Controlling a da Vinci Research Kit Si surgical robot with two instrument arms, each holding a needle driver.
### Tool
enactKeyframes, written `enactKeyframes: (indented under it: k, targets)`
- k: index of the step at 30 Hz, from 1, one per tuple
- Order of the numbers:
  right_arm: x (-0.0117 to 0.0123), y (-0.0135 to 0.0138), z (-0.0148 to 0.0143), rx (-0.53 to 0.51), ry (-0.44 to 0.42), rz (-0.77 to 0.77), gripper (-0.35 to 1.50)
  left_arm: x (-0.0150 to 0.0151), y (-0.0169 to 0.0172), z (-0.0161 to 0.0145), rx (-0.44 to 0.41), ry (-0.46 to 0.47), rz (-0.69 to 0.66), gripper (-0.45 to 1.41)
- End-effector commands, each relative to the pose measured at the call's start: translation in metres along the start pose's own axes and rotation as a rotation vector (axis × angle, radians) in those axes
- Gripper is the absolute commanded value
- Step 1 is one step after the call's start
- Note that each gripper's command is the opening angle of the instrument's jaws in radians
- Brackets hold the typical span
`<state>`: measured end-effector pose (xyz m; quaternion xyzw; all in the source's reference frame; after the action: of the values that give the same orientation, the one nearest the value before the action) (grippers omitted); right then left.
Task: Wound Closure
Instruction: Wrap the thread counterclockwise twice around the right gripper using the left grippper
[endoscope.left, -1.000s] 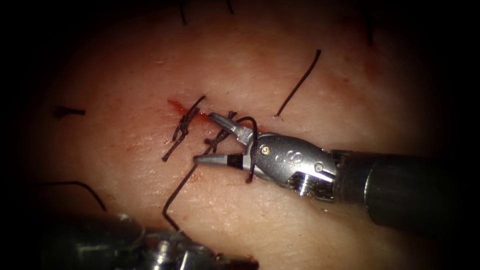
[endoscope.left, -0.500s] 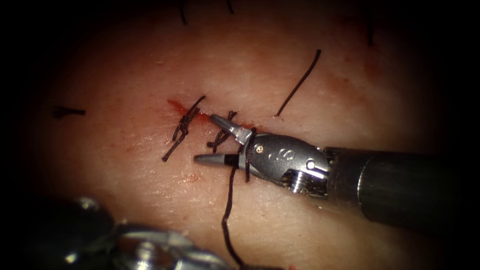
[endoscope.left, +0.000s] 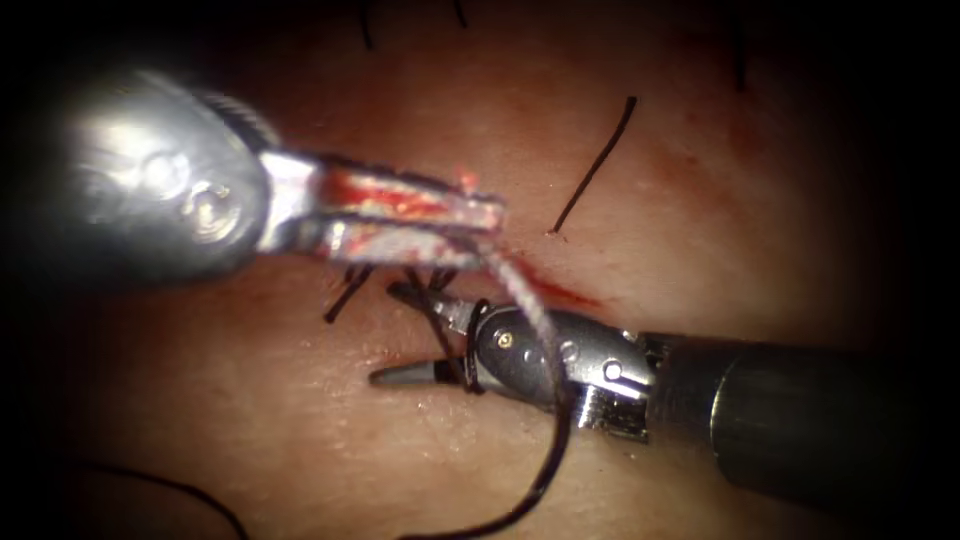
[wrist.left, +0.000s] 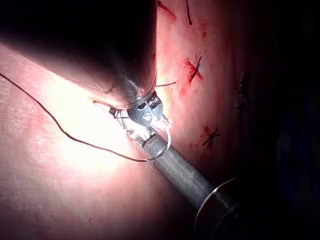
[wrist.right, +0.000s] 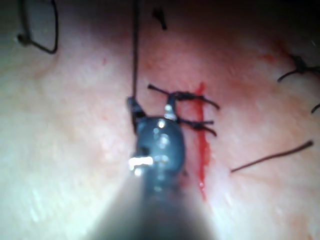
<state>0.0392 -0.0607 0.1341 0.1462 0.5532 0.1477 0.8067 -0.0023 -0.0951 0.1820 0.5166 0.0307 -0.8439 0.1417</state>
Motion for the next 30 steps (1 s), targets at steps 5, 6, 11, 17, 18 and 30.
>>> enactKeyframes:
  k: [5, 6, 11, 17, 18, 30]
  targets:
    - [-0.0003, -0.0009, 0.0014, 0.078, 0.023, -0.032, 0.78, -0.004, -0.0022, 0.0022, 0.013, 0.127, -0.001, -0.45]
    - [-0.0003, -0.0009, 0.0014, 0.087, 0.026, -0.036, 0.78, -0.0044, -0.0026, 0.0025, 0.016, 0.138, 0.0, -0.45]
    - [-0.0002, -0.0012, 0.0008, 0.127, 0.076, -0.054, 0.74, -0.0084, -0.0049, 0.004, 0.008, 0.217, 0.022, -0.45]
    - [-0.0003, -0.0016, -0.0002, 0.127, 0.113, -0.065, 0.74, -0.0159, -0.0072, 0.0028, 0.032, 0.333, 0.047, -0.45]
    - [-0.0004, -0.0015, -0.0002, 0.128, 0.133, -0.053, 0.74, -0.0177, -0.0073, 0.003, 0.025, 0.383, 0.046, -0.45]
    - [-0.0003, -0.0009, -0.002, 0.164, 0.315, -0.003, 0.66, -0.0292, -0.0046, 0.0082, 0.001, 0.479, 0.027, -0.45]
